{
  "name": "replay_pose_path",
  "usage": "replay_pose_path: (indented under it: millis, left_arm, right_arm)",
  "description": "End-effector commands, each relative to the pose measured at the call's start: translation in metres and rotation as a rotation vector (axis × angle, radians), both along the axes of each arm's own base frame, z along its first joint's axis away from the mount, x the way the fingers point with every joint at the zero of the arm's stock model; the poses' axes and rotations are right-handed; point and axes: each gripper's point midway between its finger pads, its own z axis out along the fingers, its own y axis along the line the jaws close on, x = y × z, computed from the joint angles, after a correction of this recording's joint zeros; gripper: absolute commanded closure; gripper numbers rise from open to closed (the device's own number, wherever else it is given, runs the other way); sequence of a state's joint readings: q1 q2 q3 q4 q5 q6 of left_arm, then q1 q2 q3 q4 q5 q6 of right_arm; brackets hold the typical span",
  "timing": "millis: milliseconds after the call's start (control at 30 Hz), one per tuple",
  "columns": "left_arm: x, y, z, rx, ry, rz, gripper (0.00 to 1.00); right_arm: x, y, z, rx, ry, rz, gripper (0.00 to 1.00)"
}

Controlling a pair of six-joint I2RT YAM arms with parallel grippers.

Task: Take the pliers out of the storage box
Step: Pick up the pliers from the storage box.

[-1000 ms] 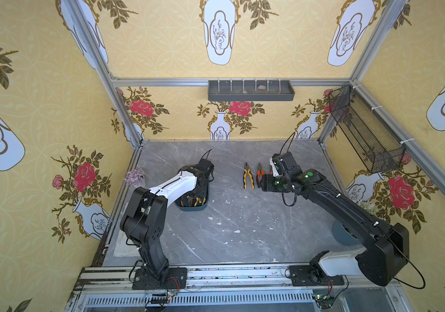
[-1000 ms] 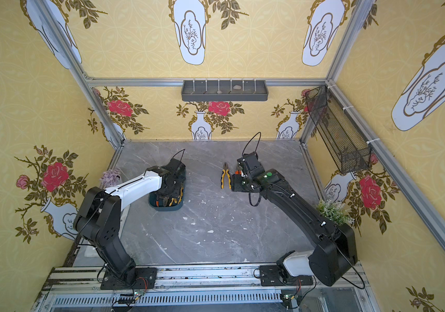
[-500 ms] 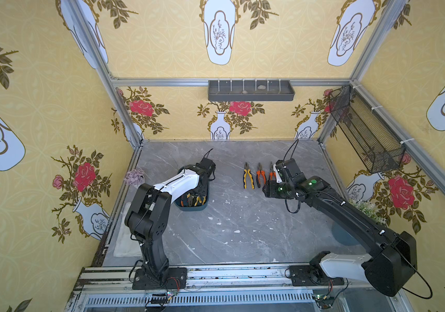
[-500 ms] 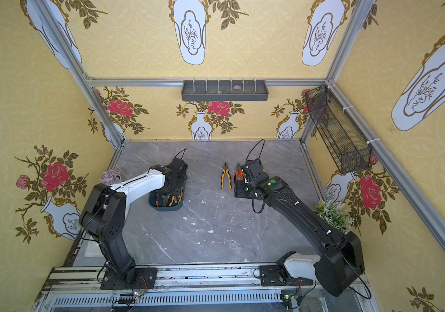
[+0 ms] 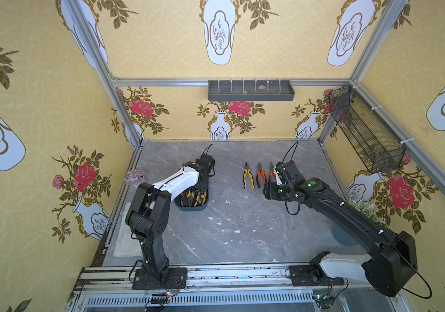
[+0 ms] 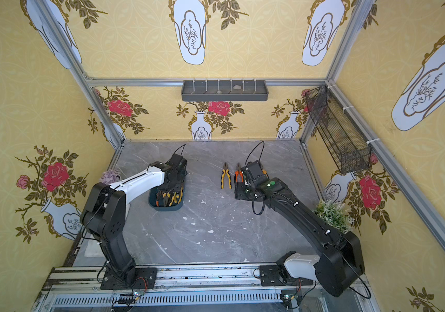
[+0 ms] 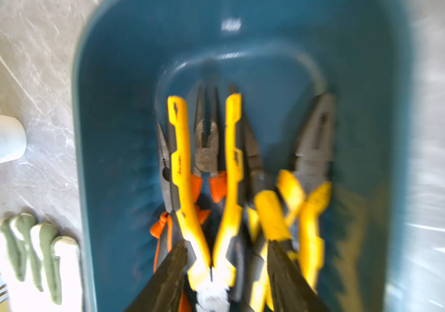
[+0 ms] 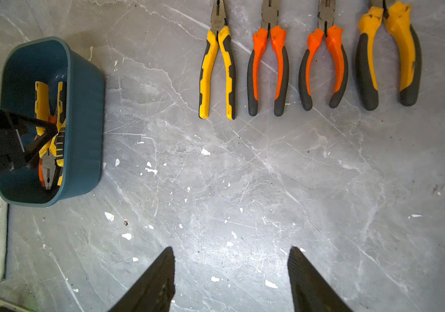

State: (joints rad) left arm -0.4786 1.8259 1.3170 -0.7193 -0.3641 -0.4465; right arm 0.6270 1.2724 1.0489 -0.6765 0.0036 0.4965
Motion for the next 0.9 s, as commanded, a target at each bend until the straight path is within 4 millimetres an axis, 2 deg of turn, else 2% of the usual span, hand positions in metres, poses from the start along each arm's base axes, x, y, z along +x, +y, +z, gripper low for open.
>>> replay_pose_path:
  millis: [0,367,800,867]
  left_arm:
    - [-0.003,-0.010,0.001,-0.076,0.002,0.017,0.48]
    - [-0.003,-0.024,-0.030,-0.059,0.091,0.002,0.52]
    - [-0.018,-0.022,-0.035,-0.043,0.130,0.018,0.65]
    - [-0.021,-0.021,-0.036,-0.041,0.133,0.018,0.71]
  right_arm:
    - [0.001,0.002,0.003,0.018,-0.009,-0.004,0.33]
    - [-0.003,-0.004,0.007,0.002,-0.009,-0.011,0.33]
    - [-0.006,-0.010,0.010,-0.009,-0.019,-0.022,0.33]
    - [-0.005,-0.010,0.009,-0.009,-0.018,-0.024,0.33]
